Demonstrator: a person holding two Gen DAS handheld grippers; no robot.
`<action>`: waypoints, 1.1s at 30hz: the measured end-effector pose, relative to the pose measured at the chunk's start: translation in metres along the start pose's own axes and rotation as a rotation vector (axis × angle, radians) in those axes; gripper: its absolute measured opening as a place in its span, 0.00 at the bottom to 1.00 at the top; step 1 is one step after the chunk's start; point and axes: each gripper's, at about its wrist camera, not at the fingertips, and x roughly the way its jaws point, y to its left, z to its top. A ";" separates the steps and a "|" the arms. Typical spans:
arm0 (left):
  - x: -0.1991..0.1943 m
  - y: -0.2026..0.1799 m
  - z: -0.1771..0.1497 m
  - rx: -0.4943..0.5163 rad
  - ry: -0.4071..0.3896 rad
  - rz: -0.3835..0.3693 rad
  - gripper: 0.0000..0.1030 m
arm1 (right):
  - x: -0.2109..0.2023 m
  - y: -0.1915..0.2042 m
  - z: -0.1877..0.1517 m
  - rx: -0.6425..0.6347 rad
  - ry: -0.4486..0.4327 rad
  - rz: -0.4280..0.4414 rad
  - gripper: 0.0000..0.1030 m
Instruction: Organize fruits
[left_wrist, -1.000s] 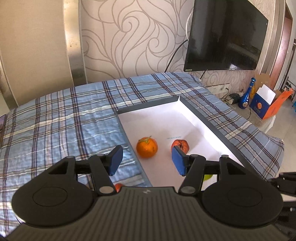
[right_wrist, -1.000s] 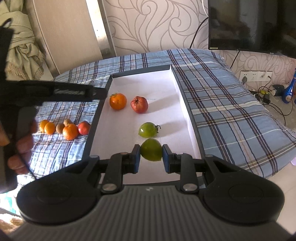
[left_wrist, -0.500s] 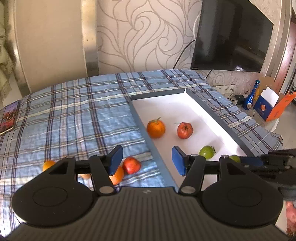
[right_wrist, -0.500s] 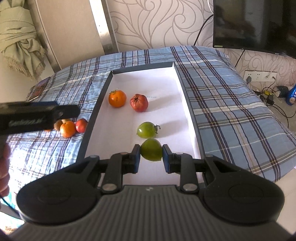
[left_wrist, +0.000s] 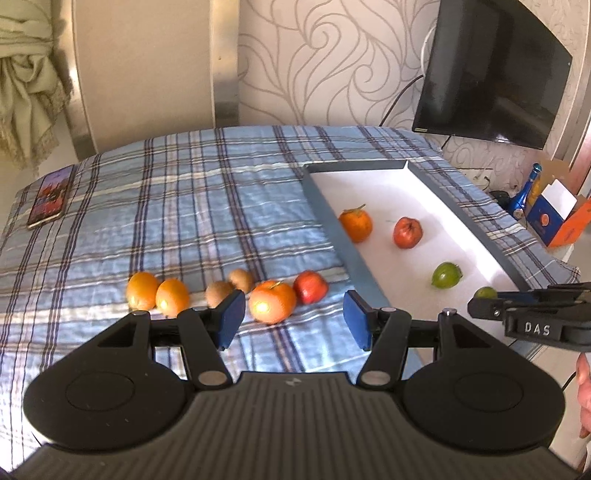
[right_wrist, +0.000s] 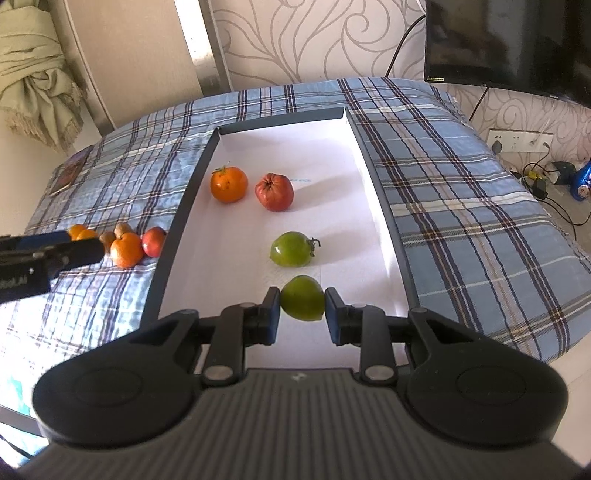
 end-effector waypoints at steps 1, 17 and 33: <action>0.000 0.002 -0.001 -0.003 0.002 0.002 0.63 | 0.000 0.001 0.000 -0.001 0.000 -0.004 0.29; 0.001 0.031 -0.010 -0.010 0.022 0.023 0.63 | -0.020 0.015 0.002 0.010 -0.080 -0.058 0.30; 0.004 0.062 -0.009 -0.005 0.016 0.002 0.71 | -0.035 0.085 0.008 -0.116 -0.086 0.058 0.30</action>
